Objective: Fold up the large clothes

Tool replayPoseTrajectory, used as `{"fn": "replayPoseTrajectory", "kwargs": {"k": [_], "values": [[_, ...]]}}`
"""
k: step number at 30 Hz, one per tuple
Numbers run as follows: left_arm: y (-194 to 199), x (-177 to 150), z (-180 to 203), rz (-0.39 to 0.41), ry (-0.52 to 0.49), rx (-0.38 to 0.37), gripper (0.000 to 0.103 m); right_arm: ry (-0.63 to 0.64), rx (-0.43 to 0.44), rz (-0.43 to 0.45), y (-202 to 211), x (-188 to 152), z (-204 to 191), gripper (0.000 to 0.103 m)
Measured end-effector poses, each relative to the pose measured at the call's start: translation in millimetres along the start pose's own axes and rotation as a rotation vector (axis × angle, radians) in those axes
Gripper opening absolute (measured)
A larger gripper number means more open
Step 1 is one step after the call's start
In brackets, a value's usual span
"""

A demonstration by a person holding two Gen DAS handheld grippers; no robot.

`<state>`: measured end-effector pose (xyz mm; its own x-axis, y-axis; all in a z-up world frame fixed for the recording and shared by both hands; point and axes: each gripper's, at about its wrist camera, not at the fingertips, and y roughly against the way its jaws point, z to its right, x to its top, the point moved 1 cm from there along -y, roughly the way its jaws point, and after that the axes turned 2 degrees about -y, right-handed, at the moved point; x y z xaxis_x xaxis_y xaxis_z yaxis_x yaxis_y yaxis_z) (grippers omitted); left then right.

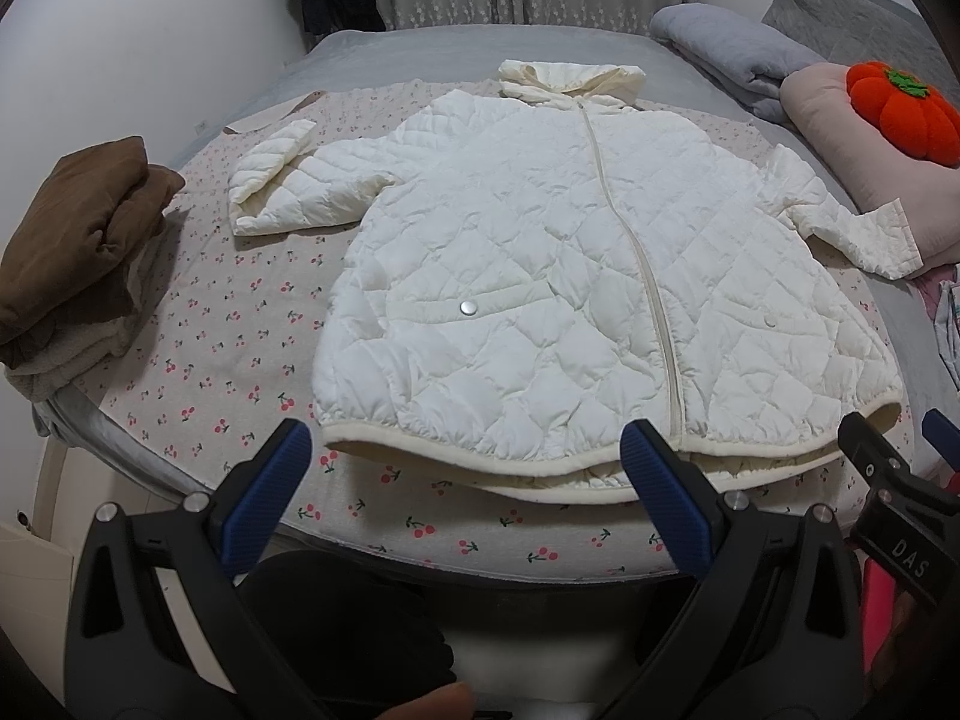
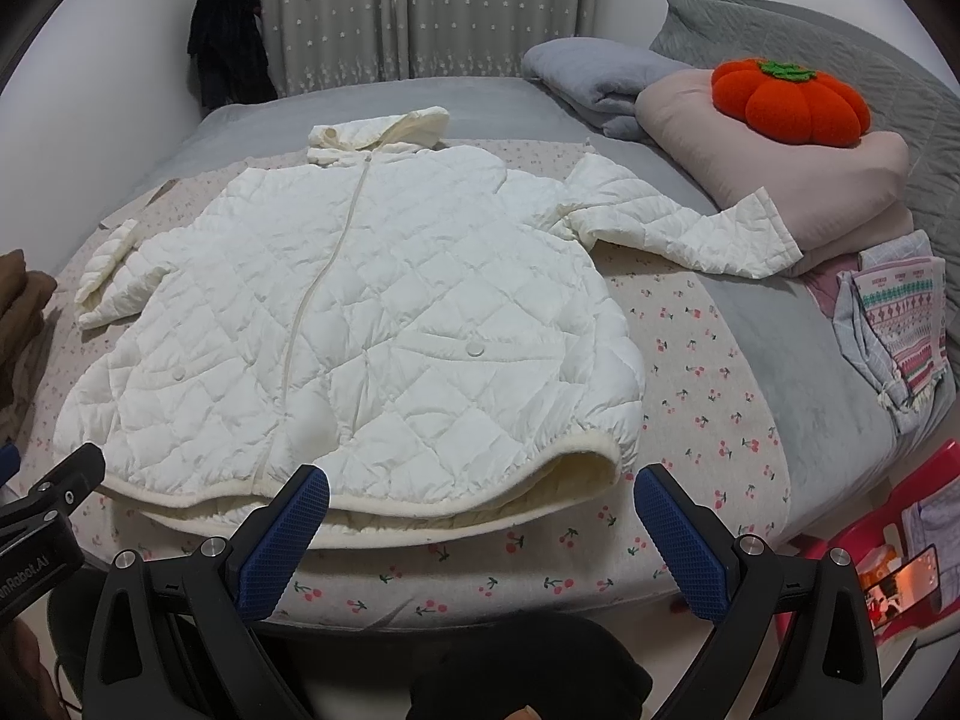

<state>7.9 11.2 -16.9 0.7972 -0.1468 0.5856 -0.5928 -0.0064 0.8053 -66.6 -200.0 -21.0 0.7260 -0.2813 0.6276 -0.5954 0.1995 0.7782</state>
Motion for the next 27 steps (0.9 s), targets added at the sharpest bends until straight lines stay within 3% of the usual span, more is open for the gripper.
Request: {"fn": "replayPoseTrajectory", "kwargs": {"k": [10, 14, 18, 22, 24, 27], "values": [[-9.9, 7.7, -7.0, 0.011, 0.017, 0.009, 0.102, 0.018, -0.038, -0.024, -10.7, 5.1, 3.6, 0.103], [-19.5, 15.3, -19.0, -0.003, 0.004, -0.052, 0.102, 0.036, -0.012, -0.035, -17.9, 8.7, 10.0, 0.103], [-32.2, 29.2, -53.1, -0.039, 0.044, -0.14, 0.102, 0.012, 0.036, -0.06, -26.1, 15.2, 31.2, 0.103], [-45.3, 40.1, -89.0, -0.055, 0.091, -0.136, 0.102, -0.046, 0.098, -0.128, -41.2, 20.9, 59.7, 0.103], [-55.6, 43.6, -109.4, -0.082, 0.154, -0.19, 0.102, -0.066, 0.123, -0.154, -51.0, 21.9, 74.0, 0.103], [-75.1, 45.4, -127.0, -0.122, 0.215, -0.301, 0.102, -0.151, 0.265, -0.191, -66.0, 21.2, 94.9, 0.103]]}}
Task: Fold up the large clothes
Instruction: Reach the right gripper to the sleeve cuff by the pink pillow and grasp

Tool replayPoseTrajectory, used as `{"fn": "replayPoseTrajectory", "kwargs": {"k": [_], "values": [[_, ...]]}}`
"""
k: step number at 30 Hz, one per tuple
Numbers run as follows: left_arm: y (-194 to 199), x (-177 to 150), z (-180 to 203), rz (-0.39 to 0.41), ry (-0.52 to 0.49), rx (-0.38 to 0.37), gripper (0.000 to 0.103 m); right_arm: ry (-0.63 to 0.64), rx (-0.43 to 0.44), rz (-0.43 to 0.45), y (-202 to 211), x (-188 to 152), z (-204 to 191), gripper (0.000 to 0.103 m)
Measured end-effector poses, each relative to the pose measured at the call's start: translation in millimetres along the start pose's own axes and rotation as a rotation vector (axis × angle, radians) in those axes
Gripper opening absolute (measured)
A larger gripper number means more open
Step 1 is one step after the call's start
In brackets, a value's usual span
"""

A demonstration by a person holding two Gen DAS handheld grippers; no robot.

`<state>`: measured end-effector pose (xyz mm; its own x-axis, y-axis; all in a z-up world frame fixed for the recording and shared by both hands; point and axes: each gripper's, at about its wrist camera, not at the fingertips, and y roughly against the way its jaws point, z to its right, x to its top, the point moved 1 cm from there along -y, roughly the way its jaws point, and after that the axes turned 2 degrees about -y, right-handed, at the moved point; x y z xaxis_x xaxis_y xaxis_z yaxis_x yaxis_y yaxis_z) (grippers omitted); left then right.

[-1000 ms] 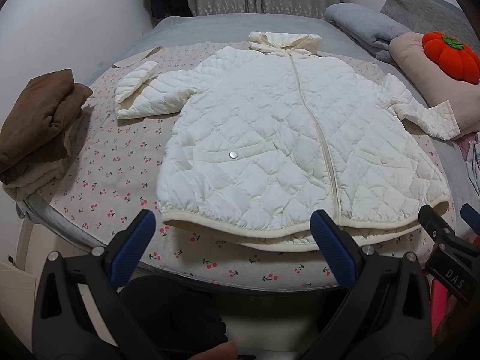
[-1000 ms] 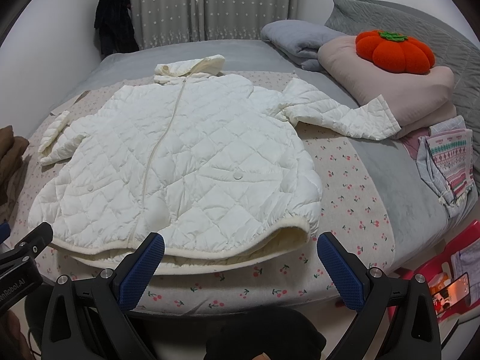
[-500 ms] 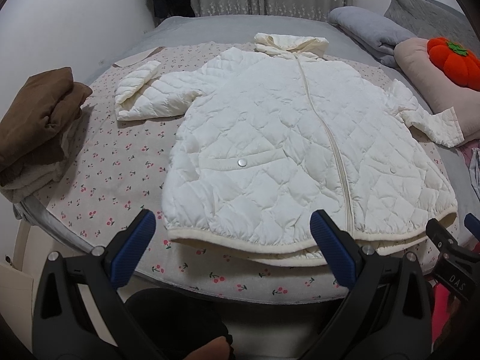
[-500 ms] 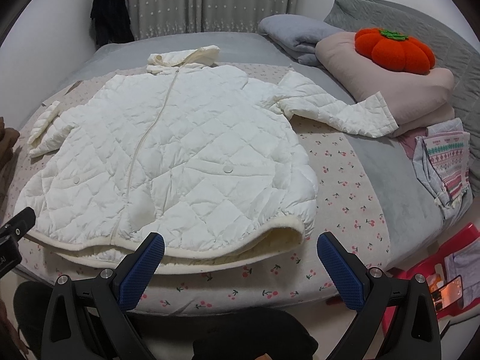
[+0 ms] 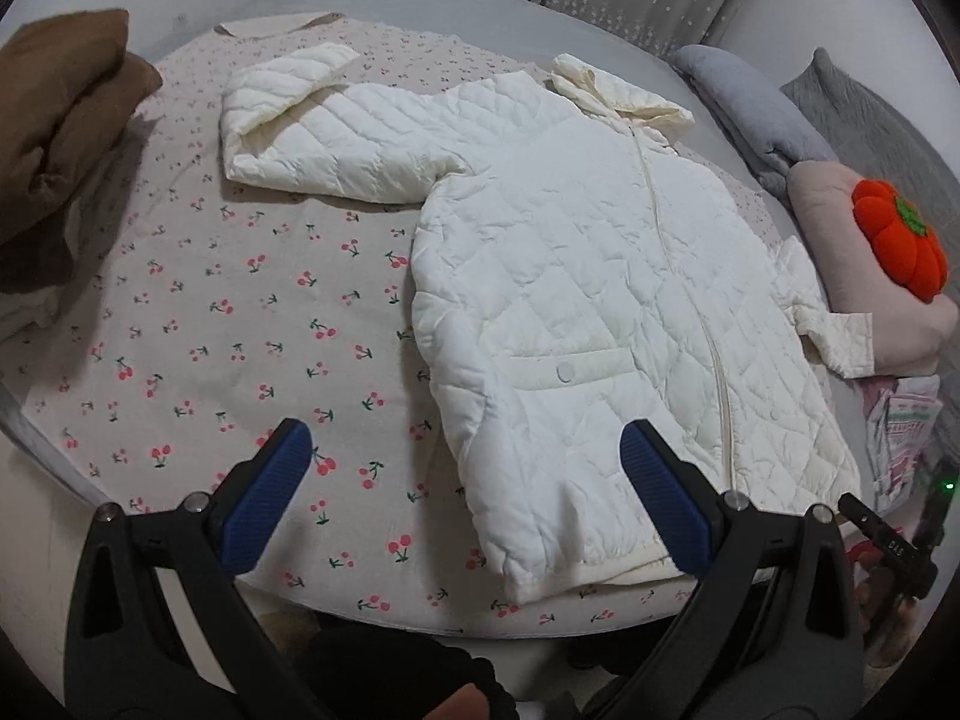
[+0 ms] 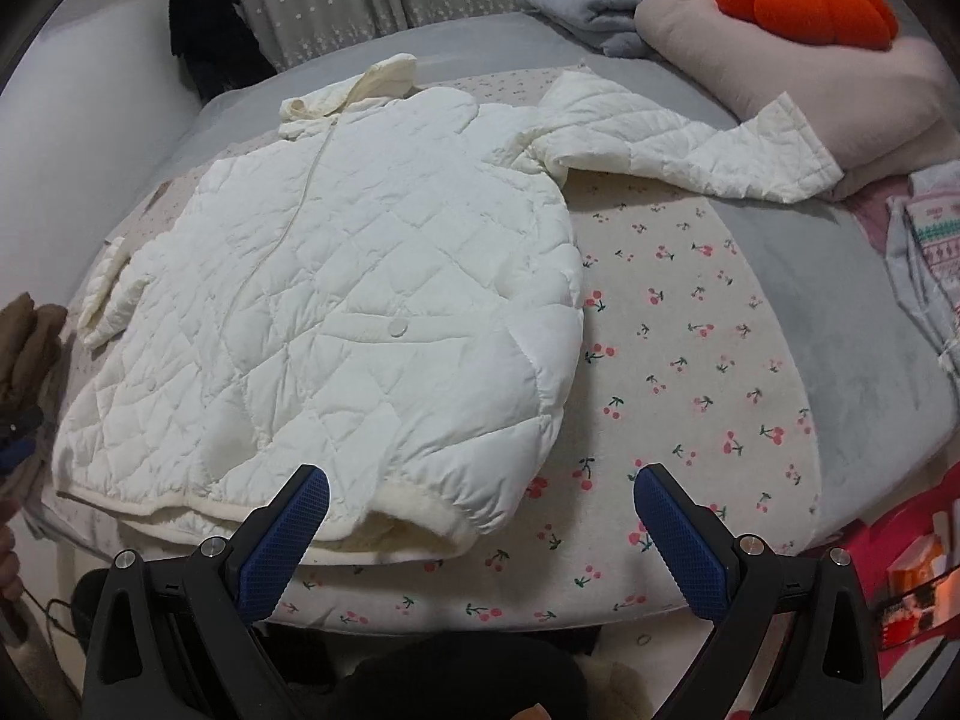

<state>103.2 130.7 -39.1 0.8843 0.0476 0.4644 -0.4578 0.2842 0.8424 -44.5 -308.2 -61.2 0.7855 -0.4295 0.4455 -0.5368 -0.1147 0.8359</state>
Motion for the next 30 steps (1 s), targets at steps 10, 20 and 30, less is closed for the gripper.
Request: {"fn": "replayPoseTrajectory", "kwargs": {"k": [10, 20, 30], "values": [[-56.8, -29.8, 10.1, -0.212, -0.098, -0.133, 0.017, -0.213, 0.341, -0.133, -63.7, 9.7, 48.3, 0.015], [-60.6, -69.8, 7.7, -0.254, -0.326, 0.0, 0.02, -0.08, 0.224, -0.109, -52.5, -30.7, 51.6, 0.014], [-26.7, -62.6, 28.6, -0.204, -0.533, 0.172, 0.069, 0.045, 0.045, -0.078, -28.1, -22.7, 49.0, 0.078]]}}
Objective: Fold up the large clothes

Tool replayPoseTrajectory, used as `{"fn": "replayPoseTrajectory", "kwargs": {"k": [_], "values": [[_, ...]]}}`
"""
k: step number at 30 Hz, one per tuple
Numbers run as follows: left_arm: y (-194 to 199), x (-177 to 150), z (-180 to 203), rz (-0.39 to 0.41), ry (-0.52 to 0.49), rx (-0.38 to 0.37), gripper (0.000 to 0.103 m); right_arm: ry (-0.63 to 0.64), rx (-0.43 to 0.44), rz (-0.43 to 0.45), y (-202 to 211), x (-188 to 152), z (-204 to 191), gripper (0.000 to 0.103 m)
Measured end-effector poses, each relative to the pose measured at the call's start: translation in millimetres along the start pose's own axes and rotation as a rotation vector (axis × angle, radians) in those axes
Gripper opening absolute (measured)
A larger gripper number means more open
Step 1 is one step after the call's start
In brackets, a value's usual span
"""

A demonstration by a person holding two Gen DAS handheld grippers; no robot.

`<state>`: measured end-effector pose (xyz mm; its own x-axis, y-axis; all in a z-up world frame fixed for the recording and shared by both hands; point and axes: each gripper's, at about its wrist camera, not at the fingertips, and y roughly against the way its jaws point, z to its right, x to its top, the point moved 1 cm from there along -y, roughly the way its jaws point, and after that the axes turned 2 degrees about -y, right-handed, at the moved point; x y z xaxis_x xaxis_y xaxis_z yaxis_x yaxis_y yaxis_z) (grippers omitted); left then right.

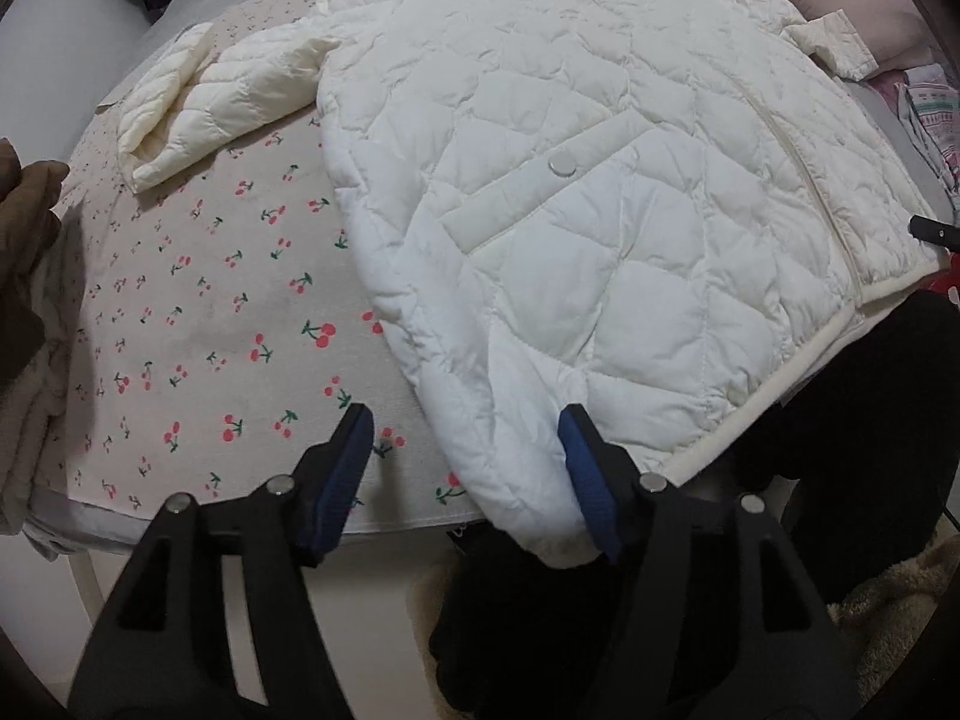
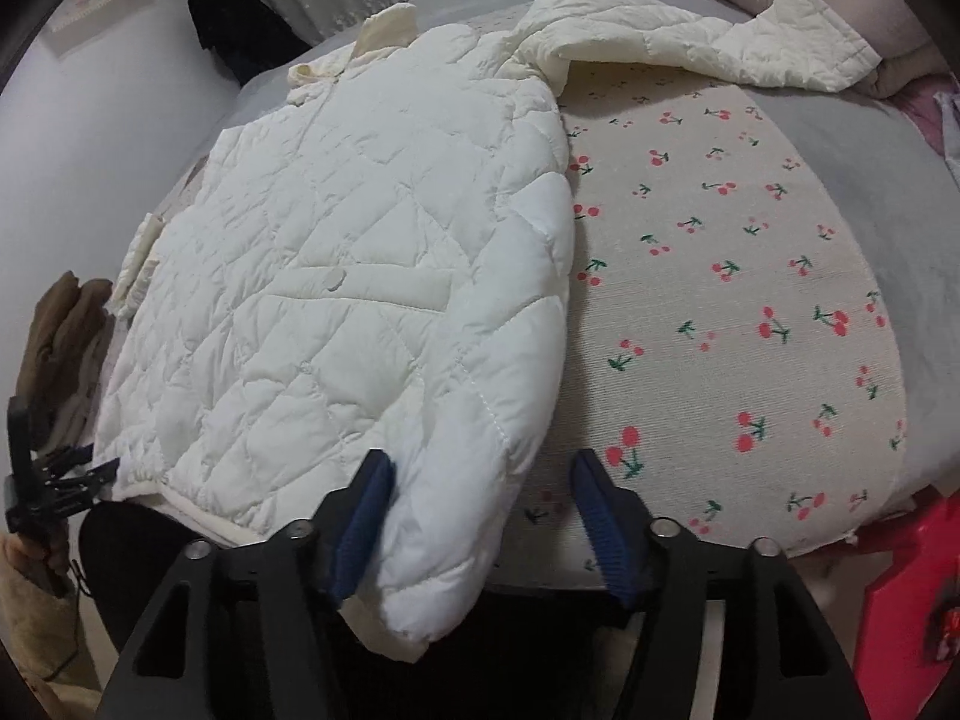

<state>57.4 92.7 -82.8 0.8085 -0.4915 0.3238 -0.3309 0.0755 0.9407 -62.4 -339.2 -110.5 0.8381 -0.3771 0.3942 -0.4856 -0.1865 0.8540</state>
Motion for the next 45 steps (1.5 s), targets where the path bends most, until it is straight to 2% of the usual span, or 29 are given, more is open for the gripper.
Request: {"fn": "replayPoseTrajectory", "kwargs": {"k": [1, 3, 6, 9, 12, 15, 18, 22, 27, 29, 30, 31, 32, 34, 35, 38, 40, 43, 45], "values": [[8.1, -1.7, -3.7, 0.024, -0.005, 0.008, 0.076, 0.003, -0.013, 0.014, 5.5, 4.0, 3.7, 0.079], [26.7, 8.5, -7.6, 0.085, -0.015, 0.037, 0.083, 0.001, -0.024, 0.044, 13.2, 11.4, 7.6, 0.081], [39.3, 30.8, -8.5, 0.152, -0.017, 0.028, 0.084, -0.016, -0.042, 0.088, 17.5, 38.6, 14.1, 0.083], [36.0, 60.5, -17.7, 0.174, 0.003, 0.056, 0.084, -0.014, -0.055, 0.142, 16.2, 75.2, 23.2, 0.083], [28.5, 90.3, -19.5, 0.176, 0.014, 0.094, 0.084, -0.052, -0.087, 0.213, 19.2, 108.9, 56.4, 0.083], [20.7, 119.9, -8.4, 0.173, -0.011, 0.086, 0.084, -0.174, -0.147, 0.276, 18.6, 141.4, 106.6, 0.083], [11.6, 156.1, 18.2, 0.176, -0.08, 0.068, 0.084, -0.279, -0.202, 0.354, 24.0, 173.9, 158.0, 0.083], [-0.8, 211.0, 71.0, 0.213, -0.196, 0.05, 0.084, -0.356, -0.313, 0.429, 25.6, 210.7, 212.3, 0.083], [-25.7, 286.3, 152.3, 0.321, -0.294, -0.065, 0.084, -0.419, -0.338, 0.458, 2.4, 250.3, 259.1, 0.083], [-39.2, 314.0, 180.5, 0.362, -0.3, -0.121, 0.084, -0.432, -0.367, 0.456, -11.9, 262.3, 271.1, 0.076], [-47.2, 327.8, 193.8, 0.374, -0.29, -0.149, 0.084, -0.439, -0.379, 0.456, -17.8, 266.7, 276.2, 0.054], [-53.7, 338.8, 202.8, 0.379, -0.278, -0.179, 0.081, -0.444, -0.382, 0.451, -21.6, 270.2, 280.1, 0.024], [-61.3, 351.2, 212.8, 0.382, -0.263, -0.213, 0.078, -0.455, -0.372, 0.457, -20.7, 271.3, 281.4, 0.017], [-75.3, 373.3, 231.9, 0.388, -0.225, -0.279, 0.067, -0.447, -0.37, 0.537, -4.2, 266.2, 272.1, 0.009], [-80.7, 380.3, 237.8, 0.389, -0.207, -0.307, 0.066, -0.421, -0.399, 0.571, 7.6, 261.7, 262.5, 0.008], [-101.1, 395.2, 256.3, 0.381, -0.146, -0.418, 0.066, -0.328, -0.537, 0.656, 47.0, 240.6, 237.5, 0.007], [-119.9, 397.3, 265.6, 0.351, -0.115, -0.465, 0.066, -0.294, -0.645, 0.683, 63.6, 222.0, 229.1, 0.006], [-149.4, 390.1, 269.1, 0.33, -0.074, -0.507, 0.065, -0.277, -0.743, 0.633, 63.2, 189.5, 229.3, 0.006], [-148.4, 384.9, 263.8, 0.362, -0.055, -0.554, 0.066, -0.276, -0.792, 0.527, 48.8, 165.6, 235.9, 0.005]]}}
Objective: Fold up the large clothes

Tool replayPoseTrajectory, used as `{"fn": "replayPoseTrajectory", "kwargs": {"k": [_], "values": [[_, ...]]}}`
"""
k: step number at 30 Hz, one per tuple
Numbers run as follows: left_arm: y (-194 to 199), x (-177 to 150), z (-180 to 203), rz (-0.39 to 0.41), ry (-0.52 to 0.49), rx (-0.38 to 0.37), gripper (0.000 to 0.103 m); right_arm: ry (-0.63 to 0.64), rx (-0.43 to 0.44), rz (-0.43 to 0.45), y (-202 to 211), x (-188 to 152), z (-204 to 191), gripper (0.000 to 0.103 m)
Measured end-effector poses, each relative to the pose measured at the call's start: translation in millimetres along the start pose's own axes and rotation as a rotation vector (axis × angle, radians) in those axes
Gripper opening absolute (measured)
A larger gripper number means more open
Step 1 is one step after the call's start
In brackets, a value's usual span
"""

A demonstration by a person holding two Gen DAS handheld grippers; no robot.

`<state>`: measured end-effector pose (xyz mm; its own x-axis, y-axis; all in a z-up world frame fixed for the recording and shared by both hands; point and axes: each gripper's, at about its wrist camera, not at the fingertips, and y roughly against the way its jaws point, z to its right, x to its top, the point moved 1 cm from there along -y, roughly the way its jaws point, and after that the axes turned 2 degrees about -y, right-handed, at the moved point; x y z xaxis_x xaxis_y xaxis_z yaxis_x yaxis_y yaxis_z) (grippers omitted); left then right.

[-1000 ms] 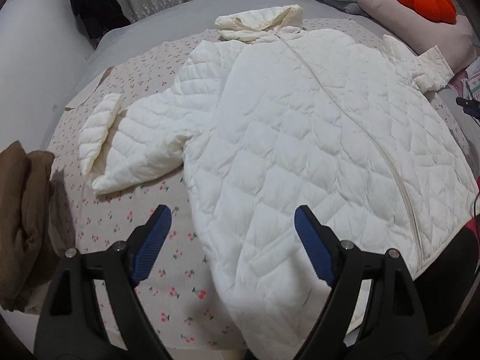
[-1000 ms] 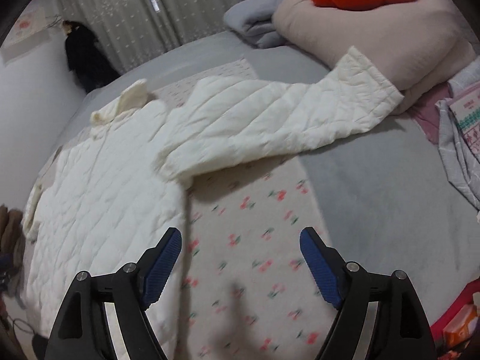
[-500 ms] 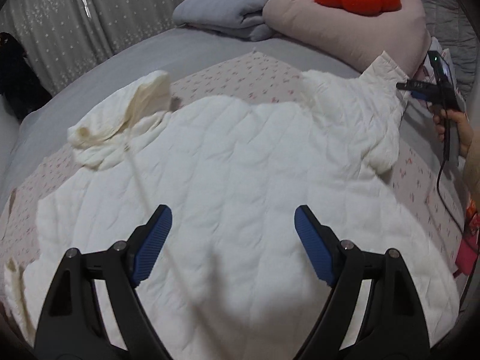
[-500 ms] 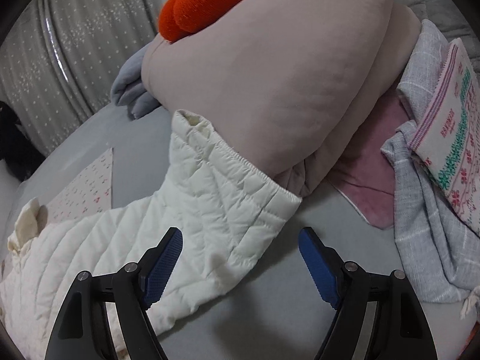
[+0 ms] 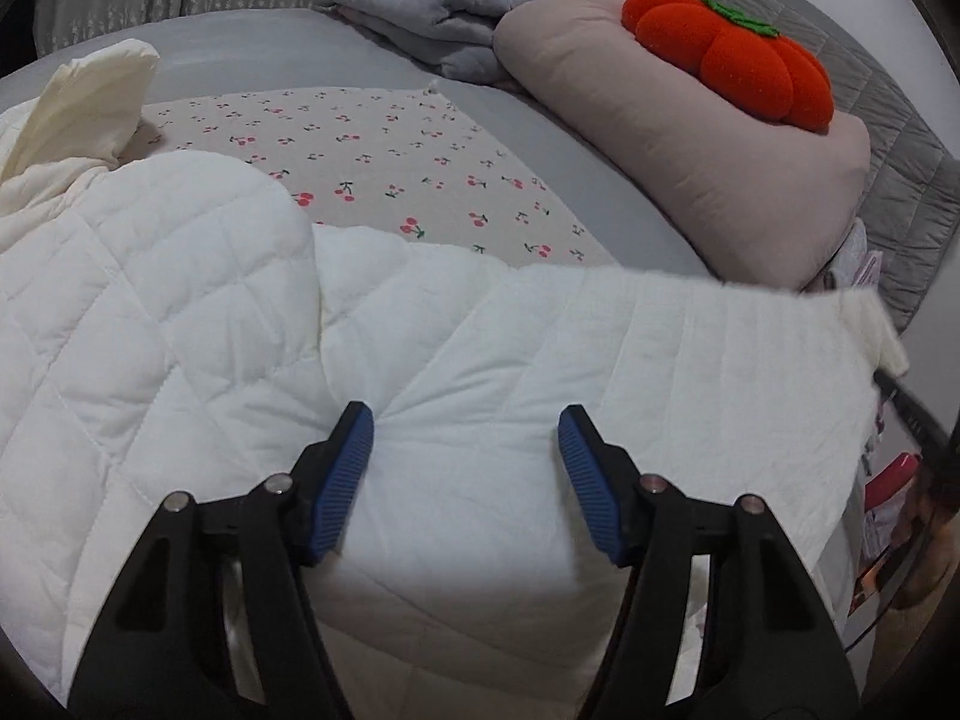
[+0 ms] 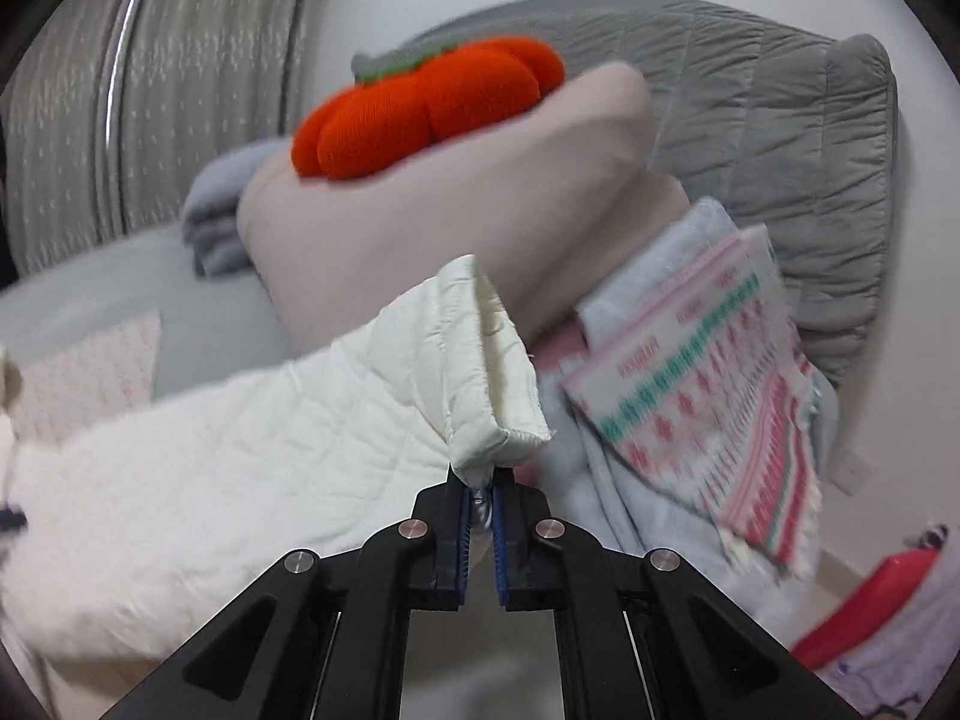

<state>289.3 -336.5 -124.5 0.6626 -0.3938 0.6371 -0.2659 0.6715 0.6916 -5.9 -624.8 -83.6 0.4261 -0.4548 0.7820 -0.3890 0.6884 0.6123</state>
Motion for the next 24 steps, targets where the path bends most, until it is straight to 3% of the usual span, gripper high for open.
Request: {"fn": "replayPoseTrajectory", "kwargs": {"k": [3, 5, 8, 11, 12, 13, 18, 24], "values": [[11.2, 1.6, -8.8, 0.024, 0.053, -0.034, 0.066, 0.008, -0.027, -0.194, -33.6, -49.8, 2.9, 0.006], [18.6, 5.3, -11.6, 0.02, 0.073, -0.027, 0.066, 0.084, -0.08, -0.174, -33.6, -61.4, -7.9, 0.008], [30.8, 15.5, -22.8, 0.019, 0.087, 0.017, 0.067, 0.111, -0.118, -0.184, -19.6, -49.2, -11.1, 0.018], [51.4, 30.3, -50.7, 0.021, 0.133, 0.059, 0.071, 0.047, -0.11, -0.135, 8.2, -26.7, -6.5, 0.044], [61.2, 36.3, -63.1, 0.031, 0.136, 0.085, 0.071, 0.025, -0.076, -0.104, 20.6, -15.5, -8.0, 0.059], [65.5, 40.7, -76.0, 0.039, 0.138, 0.123, 0.071, 0.016, -0.03, -0.08, 31.7, -5.6, -16.3, 0.066], [106.7, 50.9, -153.3, 0.071, 0.206, 0.287, 0.072, 0.151, 0.289, -0.067, 56.7, 34.9, -116.5, 0.067], [152.0, 68.3, -246.7, 0.123, 0.251, 0.479, 0.078, 0.283, 0.642, -0.118, 70.0, 70.1, -253.1, 0.071]]}}
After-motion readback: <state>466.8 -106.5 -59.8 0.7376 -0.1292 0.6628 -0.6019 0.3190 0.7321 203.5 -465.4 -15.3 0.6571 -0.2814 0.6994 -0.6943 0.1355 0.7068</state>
